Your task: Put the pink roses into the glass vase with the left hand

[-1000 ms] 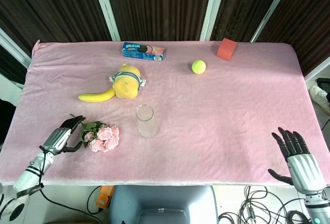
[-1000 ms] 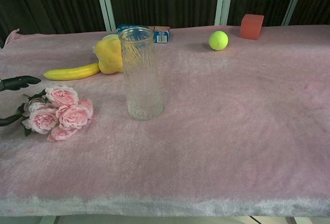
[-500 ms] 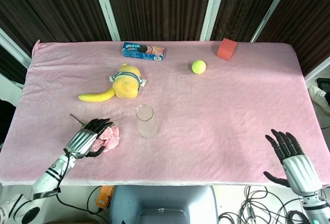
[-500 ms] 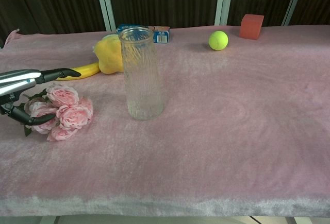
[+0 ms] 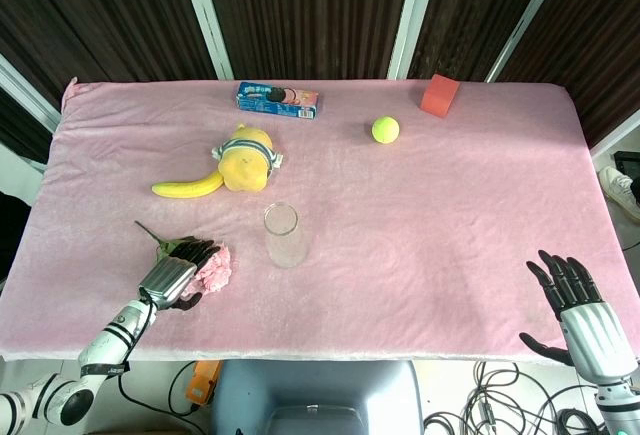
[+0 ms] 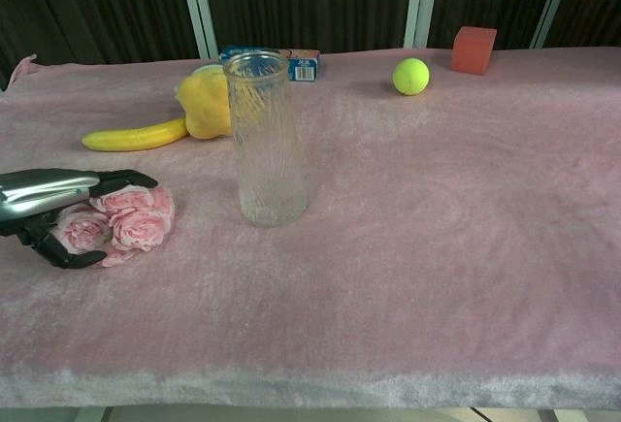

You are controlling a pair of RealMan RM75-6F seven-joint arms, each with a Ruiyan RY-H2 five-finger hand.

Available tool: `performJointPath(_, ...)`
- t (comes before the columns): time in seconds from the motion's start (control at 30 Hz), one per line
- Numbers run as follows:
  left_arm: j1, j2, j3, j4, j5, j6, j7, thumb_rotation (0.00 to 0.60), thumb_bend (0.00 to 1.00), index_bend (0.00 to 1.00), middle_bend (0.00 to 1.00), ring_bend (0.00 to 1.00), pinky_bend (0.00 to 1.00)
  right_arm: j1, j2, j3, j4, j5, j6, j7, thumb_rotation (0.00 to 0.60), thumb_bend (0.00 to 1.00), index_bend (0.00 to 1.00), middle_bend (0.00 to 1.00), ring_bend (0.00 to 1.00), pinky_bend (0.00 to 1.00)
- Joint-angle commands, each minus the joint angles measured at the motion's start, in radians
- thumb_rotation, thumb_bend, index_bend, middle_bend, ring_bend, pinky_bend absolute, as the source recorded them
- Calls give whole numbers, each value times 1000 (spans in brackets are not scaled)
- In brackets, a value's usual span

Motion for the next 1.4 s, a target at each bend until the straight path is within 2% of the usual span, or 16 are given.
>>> performJointPath(0.03,2,-22,-6,25,-12,15,2,600,368,25,87,143,127,0,0,0,0,0,-1,-1,600,96,0,0,0,0)
performJointPath(0.1,7,-48,-11,61,-2,39,-12,600,368,161,251,259,180,1,-1,1,0,0,-3,0,600,94,0,0,0,0)
performJointPath(0.17,16,-79,-13,110,27,76,-33,600,379,432,476,403,209,1,0,1,-1,-1,-2,1,600,96,0,0,0,0)
performJointPath(0.27,30,-129,-10,192,71,118,-107,600,406,641,667,493,198,-1,2,1,-1,-6,6,6,600,99,0,0,0,0)
performJointPath(0.43,41,-172,-7,278,139,179,-234,600,437,743,770,530,171,-8,4,0,3,-13,23,17,600,99,0,0,0,0)
performJointPath(0.6,46,-193,0,352,218,254,-376,600,466,812,829,542,118,-9,4,0,5,-16,26,18,600,100,0,0,0,0)
performJointPath(0.83,63,-159,-21,387,319,456,-546,600,492,855,869,548,105,-10,3,3,5,-9,22,15,600,99,0,0,0,0)
performJointPath(0.93,68,-108,-48,323,332,527,-637,600,493,862,876,549,104,-8,2,2,4,-9,17,10,600,100,0,0,0,0)
performJointPath(1.07,72,-2,-107,179,312,586,-765,600,497,863,876,549,104,-9,3,3,2,-2,13,10,600,100,0,0,0,0)
performJointPath(1.2,74,34,-121,134,301,589,-784,600,505,864,879,549,104,-9,4,3,2,0,11,11,600,101,0,0,0,0)
performJointPath(1.27,80,119,-154,19,273,591,-854,600,507,865,881,549,104,-9,5,5,3,3,12,14,600,101,0,0,0,0)
performJointPath(1.33,99,266,-208,-169,237,604,-987,600,506,865,881,549,104,-8,5,4,5,4,7,17,600,101,0,0,0,0)
performJointPath(1.37,110,352,-220,-256,223,588,-1030,600,506,866,881,549,104,-6,5,4,5,5,2,15,600,99,0,0,0,0)
performJointPath(1.4,116,400,-229,-308,213,579,-1057,600,506,866,882,549,104,-5,5,3,5,5,-1,14,600,98,0,0,0,0)
